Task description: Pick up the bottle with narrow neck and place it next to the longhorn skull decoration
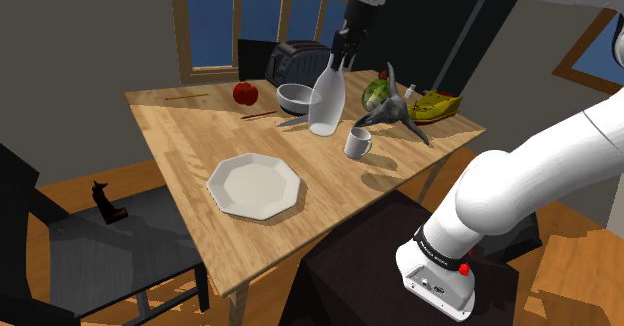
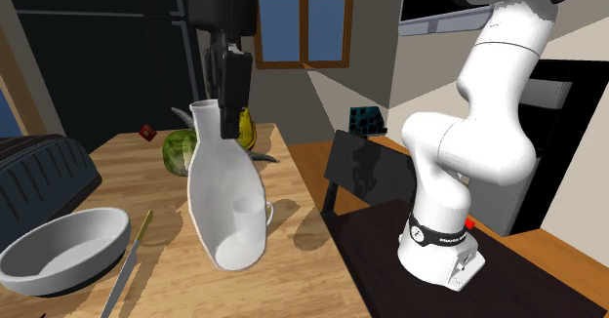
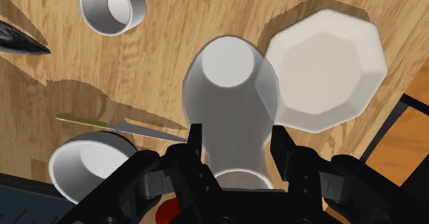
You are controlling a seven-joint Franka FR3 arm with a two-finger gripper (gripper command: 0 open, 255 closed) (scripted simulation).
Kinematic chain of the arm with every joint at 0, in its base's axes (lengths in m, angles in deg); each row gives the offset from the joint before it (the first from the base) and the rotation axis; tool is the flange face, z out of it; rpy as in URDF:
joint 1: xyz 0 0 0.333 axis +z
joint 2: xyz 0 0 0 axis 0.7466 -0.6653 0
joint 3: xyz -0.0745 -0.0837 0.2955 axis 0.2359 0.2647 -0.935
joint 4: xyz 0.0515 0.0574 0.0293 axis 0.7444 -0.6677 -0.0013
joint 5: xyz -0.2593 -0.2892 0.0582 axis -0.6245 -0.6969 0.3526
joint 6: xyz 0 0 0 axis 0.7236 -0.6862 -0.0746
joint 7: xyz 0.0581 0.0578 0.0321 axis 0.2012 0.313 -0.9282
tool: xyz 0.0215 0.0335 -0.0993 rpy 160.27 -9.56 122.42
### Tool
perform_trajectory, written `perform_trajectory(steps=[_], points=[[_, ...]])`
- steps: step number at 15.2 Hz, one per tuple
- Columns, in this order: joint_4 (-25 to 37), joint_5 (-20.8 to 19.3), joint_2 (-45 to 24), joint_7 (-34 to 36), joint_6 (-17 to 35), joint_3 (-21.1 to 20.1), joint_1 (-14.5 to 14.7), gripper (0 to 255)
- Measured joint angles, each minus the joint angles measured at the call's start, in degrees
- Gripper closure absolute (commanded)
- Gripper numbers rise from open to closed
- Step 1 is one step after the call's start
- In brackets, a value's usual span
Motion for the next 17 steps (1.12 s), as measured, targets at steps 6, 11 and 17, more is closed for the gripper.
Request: perform_trajectory(steps=[6, 11, 17], points=[[5.25, 0.09, -0.47, 0.16, -4.79, -0.18, 0.1, 255], [9.76, 0.13, -1.23, 0.06, -8.53, -0.16, 0.11, 255], [15.79, 0.24, -2.68, 0.16, -13.12, -0.29, 0.21, 255]])
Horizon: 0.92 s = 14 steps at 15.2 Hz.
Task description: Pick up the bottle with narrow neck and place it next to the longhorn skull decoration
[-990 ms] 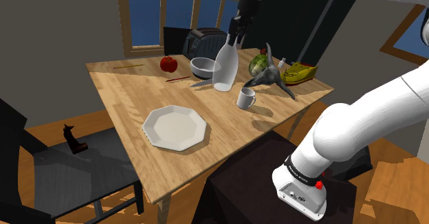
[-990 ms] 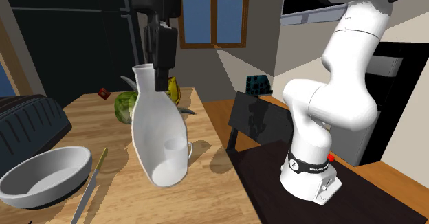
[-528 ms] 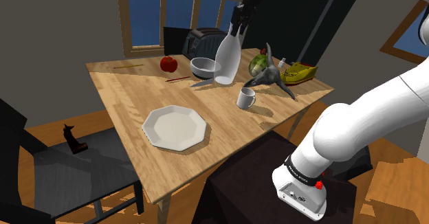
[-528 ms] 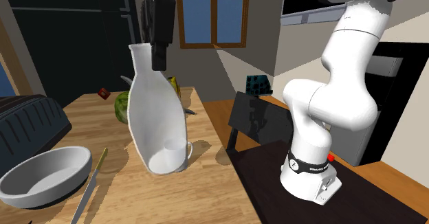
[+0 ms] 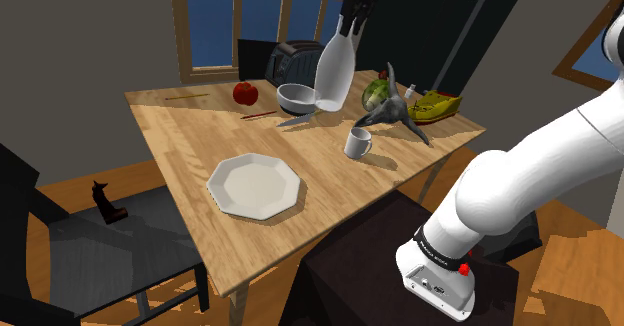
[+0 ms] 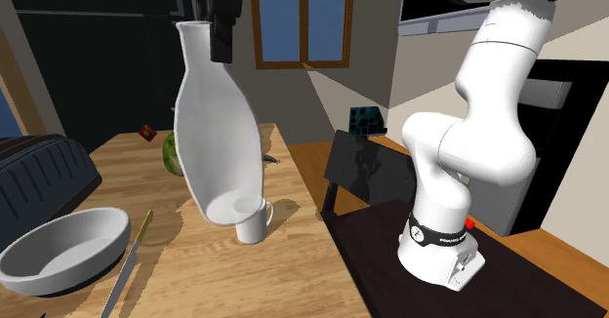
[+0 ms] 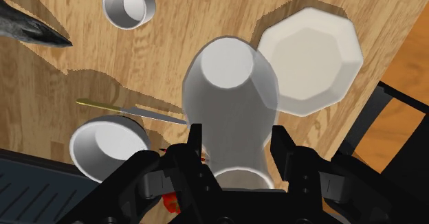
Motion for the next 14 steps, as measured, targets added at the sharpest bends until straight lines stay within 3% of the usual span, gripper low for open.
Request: perform_trajectory(steps=[14], points=[[16.95, 0.27, -5.42, -0.27, -11.54, 0.13, 0.06, 255]])
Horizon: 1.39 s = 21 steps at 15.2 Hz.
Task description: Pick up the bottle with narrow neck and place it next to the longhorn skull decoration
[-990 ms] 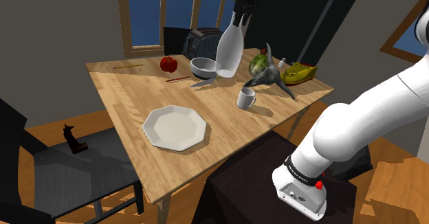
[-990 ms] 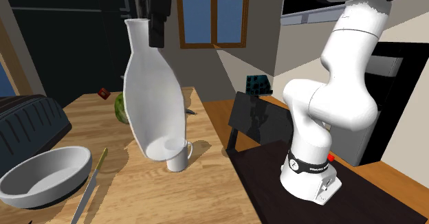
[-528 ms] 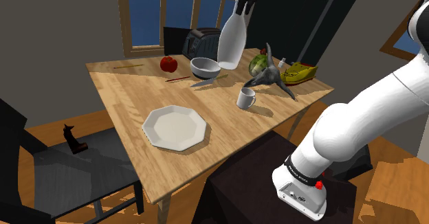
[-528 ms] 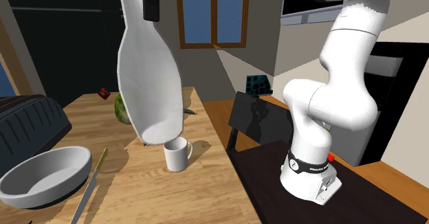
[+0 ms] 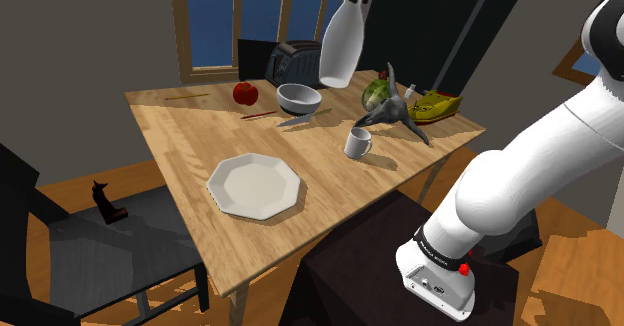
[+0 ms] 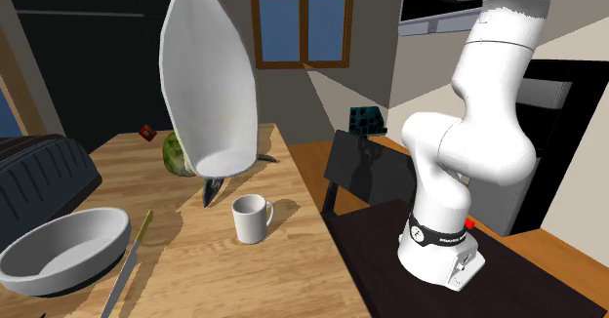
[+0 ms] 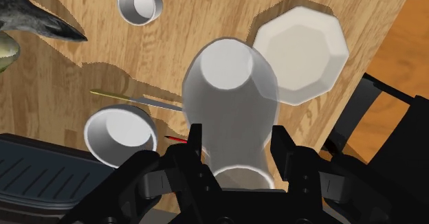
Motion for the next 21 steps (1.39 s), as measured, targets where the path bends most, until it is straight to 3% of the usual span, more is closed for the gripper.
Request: perform_trajectory(steps=[5, 21], points=[[5.55, 0.07, -1.87, -0.82, -3.69, 0.54, -0.25, 255], [-0.88, -3.72, 7.16, -21.72, -5.73, 14.73, -6.66, 255]])
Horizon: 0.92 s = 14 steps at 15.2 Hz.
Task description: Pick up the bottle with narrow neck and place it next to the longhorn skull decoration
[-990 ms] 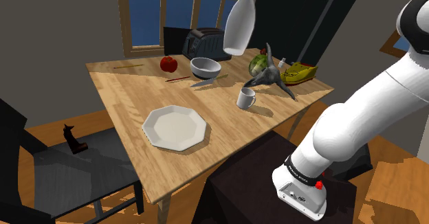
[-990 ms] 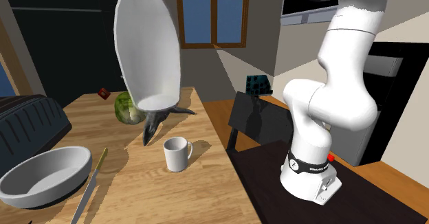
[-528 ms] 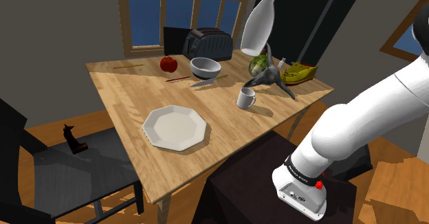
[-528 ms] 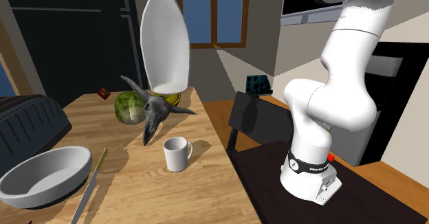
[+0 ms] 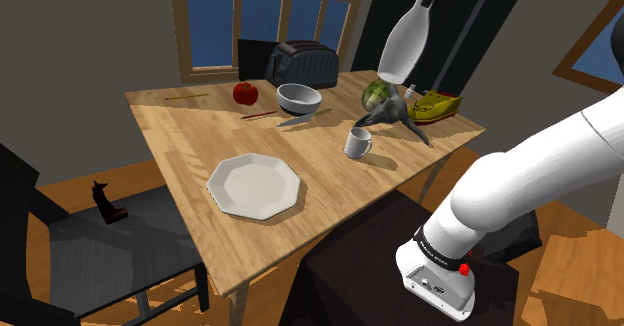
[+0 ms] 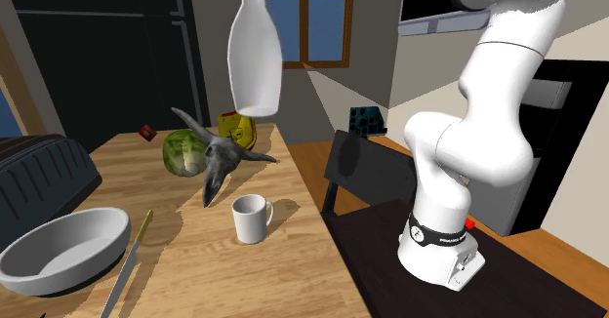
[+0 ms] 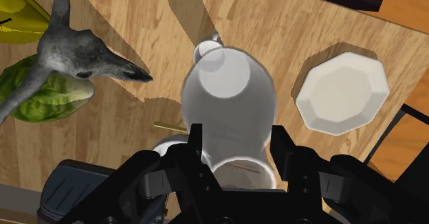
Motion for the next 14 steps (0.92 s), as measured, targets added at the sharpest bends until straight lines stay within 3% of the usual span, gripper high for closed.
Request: perform_trajectory(steps=[8, 14], points=[[2.42, -1.89, -0.61, -12.31, -1.12, 9.31, -2.62, 255], [8.73, -0.7, -6.0, -23.09, -2.08, 18.65, -3.97, 255]])
